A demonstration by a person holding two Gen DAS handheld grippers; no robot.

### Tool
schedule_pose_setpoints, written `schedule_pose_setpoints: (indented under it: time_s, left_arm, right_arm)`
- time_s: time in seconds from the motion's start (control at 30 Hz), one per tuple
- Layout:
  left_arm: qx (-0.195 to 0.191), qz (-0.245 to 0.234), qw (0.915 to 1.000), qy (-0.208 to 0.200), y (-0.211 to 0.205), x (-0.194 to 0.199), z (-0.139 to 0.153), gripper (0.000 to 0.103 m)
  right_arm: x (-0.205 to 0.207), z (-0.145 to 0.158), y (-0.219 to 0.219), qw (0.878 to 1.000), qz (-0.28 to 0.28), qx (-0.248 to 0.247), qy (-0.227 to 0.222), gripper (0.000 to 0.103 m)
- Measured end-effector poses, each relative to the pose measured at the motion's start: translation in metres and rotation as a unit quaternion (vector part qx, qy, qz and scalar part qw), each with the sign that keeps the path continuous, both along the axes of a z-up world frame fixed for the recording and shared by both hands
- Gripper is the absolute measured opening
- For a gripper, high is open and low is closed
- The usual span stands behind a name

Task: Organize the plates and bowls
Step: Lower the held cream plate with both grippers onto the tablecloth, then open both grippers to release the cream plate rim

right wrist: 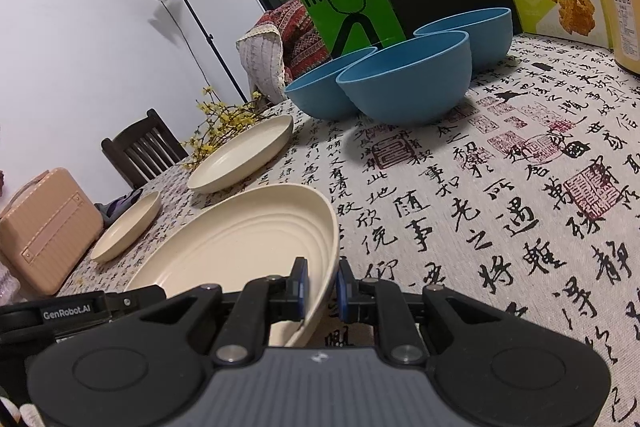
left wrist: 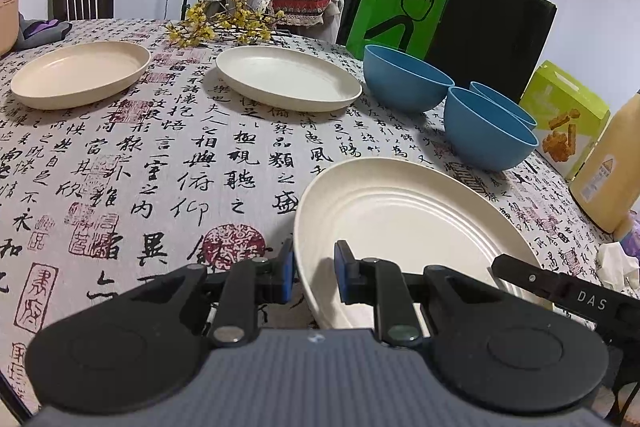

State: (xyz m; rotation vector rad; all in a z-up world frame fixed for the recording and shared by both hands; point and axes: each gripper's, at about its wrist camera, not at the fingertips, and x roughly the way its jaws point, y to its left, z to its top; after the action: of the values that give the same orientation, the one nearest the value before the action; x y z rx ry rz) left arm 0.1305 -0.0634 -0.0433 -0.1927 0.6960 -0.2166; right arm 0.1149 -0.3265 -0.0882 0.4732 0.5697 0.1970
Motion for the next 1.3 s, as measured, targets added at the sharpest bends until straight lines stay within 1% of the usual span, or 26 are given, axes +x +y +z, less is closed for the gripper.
schedule_pose_setpoints:
  time_s: [0.5,0.67,0.7,0.73,0.77,0.83,0.9,0.93,0.97,1.0,1.03,1.07,1.1,1.13,1.17,1.2,1.3]
  left_arm:
    - [0.002,0.0,1.0,0.009,-0.001,0.0,-0.007,0.019]
    - [0.005,0.003,1.0,0.007,-0.002,0.0,-0.007,0.021]
    - [0.004,0.003,1.0,0.007,-0.002,0.0,-0.006,0.022]
    - [0.005,0.003,1.0,0.005,-0.002,0.0,-0.006,0.028]
    - [0.007,0.003,1.0,0.003,-0.003,0.0,-0.005,0.038]
    - [0.017,0.009,0.9998,-0.007,-0.003,-0.003,-0.003,0.049]
    - [0.016,0.009,0.9997,-0.016,-0.002,-0.005,-0.001,0.051]
    - [0.015,0.009,0.9997,-0.018,-0.001,-0.006,0.0,0.055]
    - [0.016,0.011,0.9996,-0.022,0.0,-0.007,0.002,0.061]
    - [0.018,0.013,0.9994,-0.026,0.0,-0.008,0.003,0.065]
    - [0.02,0.015,0.9992,-0.031,0.0,-0.009,0.004,0.073]
    - [0.02,0.015,0.999,-0.038,0.001,-0.011,0.006,0.075]
    - [0.019,0.012,0.9987,-0.045,0.001,-0.014,0.008,0.076]
    - [0.02,0.009,0.9984,-0.052,0.001,-0.016,0.01,0.079]
    - [0.022,0.01,0.998,-0.058,0.001,-0.018,0.012,0.084]
    - [0.023,0.011,0.9976,-0.065,0.001,-0.02,0.014,0.085]
    - [0.024,0.012,0.996,-0.085,0.002,-0.026,0.02,0.089]
  right_arm:
    - [-0.001,0.0,0.004,1.0,-0.004,-0.015,-0.004,0.014]
    - [-0.002,0.0,0.003,1.0,-0.004,-0.014,-0.003,0.015]
    - [-0.001,0.0,0.003,1.0,-0.003,-0.013,-0.003,0.016]
    - [-0.001,0.0,0.003,1.0,-0.004,-0.011,-0.002,0.017]
    - [-0.002,0.0,0.002,1.0,-0.007,-0.011,-0.001,0.017]
    - [-0.002,0.001,0.002,1.0,-0.012,-0.011,-0.001,0.017]
    - [-0.003,0.001,-0.001,1.0,-0.013,-0.008,-0.001,0.017]
    - [-0.004,0.002,-0.002,1.0,-0.014,-0.006,-0.002,0.017]
    - [-0.004,0.003,-0.003,1.0,-0.014,-0.005,-0.004,0.018]
    - [-0.005,0.004,-0.003,1.0,-0.015,-0.005,-0.006,0.021]
    - [-0.005,0.005,-0.004,1.0,-0.016,-0.005,-0.006,0.029]
    - [-0.006,0.005,-0.004,1.0,-0.018,-0.005,-0.008,0.034]
    - [-0.007,0.007,-0.005,1.0,-0.019,-0.004,-0.012,0.044]
    - [-0.009,0.008,-0.004,1.0,-0.019,-0.006,-0.017,0.051]
    - [-0.011,0.01,-0.004,1.0,-0.019,-0.008,-0.021,0.053]
    - [-0.012,0.012,-0.003,0.999,-0.018,-0.01,-0.025,0.055]
    - [-0.015,0.017,-0.001,0.999,-0.018,-0.015,-0.033,0.059]
